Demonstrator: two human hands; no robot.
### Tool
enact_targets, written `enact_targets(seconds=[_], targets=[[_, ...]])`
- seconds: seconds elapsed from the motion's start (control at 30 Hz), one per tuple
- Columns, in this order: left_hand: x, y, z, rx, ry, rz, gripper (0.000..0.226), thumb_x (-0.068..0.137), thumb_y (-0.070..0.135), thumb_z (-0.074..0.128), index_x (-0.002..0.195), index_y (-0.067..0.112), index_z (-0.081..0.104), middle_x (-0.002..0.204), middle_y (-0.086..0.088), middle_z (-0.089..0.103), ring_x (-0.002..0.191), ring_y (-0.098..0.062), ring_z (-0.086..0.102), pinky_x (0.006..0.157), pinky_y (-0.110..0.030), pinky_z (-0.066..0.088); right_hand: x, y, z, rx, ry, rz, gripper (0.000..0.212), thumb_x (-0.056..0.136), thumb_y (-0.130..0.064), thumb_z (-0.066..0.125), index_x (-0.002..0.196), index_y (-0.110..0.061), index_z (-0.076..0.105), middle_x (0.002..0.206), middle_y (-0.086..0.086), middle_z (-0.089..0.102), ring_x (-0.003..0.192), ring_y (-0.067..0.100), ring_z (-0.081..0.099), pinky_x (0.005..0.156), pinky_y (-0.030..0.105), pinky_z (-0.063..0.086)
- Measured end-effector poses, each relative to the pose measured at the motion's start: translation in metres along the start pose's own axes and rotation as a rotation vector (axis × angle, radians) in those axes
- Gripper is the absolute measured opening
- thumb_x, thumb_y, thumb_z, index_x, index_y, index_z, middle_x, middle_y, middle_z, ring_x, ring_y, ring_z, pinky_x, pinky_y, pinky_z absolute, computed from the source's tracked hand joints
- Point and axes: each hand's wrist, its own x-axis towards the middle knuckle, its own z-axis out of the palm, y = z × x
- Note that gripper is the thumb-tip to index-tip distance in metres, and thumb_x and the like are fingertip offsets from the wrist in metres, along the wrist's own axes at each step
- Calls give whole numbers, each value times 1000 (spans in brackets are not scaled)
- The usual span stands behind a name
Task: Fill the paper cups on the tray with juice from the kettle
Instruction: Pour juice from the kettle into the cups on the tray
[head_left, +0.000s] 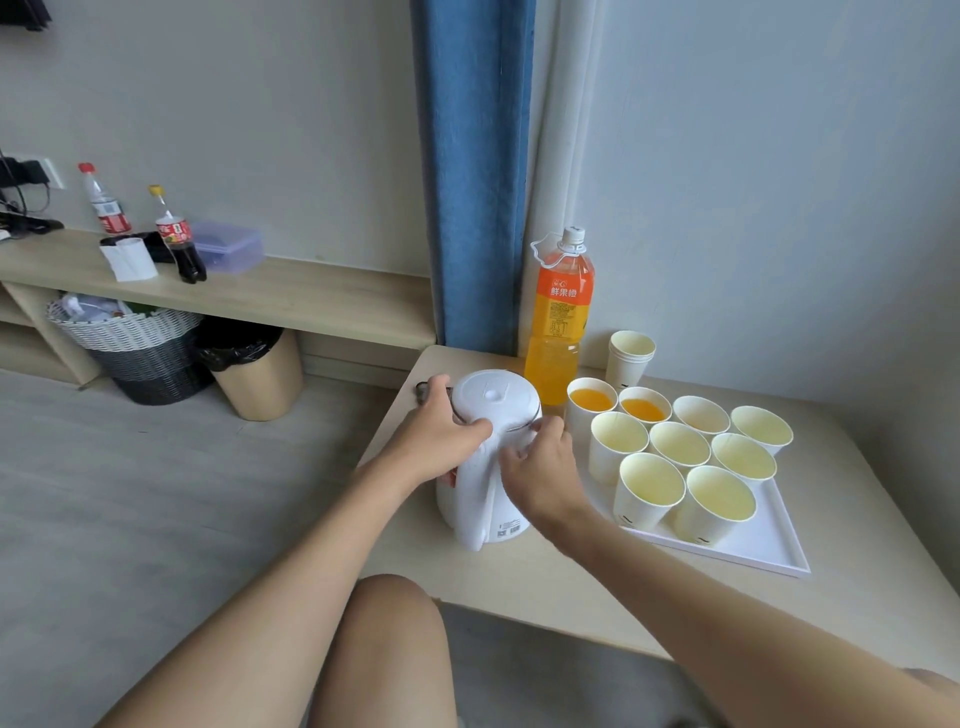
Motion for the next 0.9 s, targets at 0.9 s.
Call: enact_targets(seconds=[0.9], targets=[[16, -9, 47, -574, 196, 38, 26, 86, 37, 47, 102, 22, 62, 87, 7, 62, 78, -14, 55, 63, -30, 39, -5, -9, -71, 473, 48, 17, 14, 74, -10, 63, 86, -4, 60, 70, 2, 58, 65, 17, 54, 59, 25, 43]])
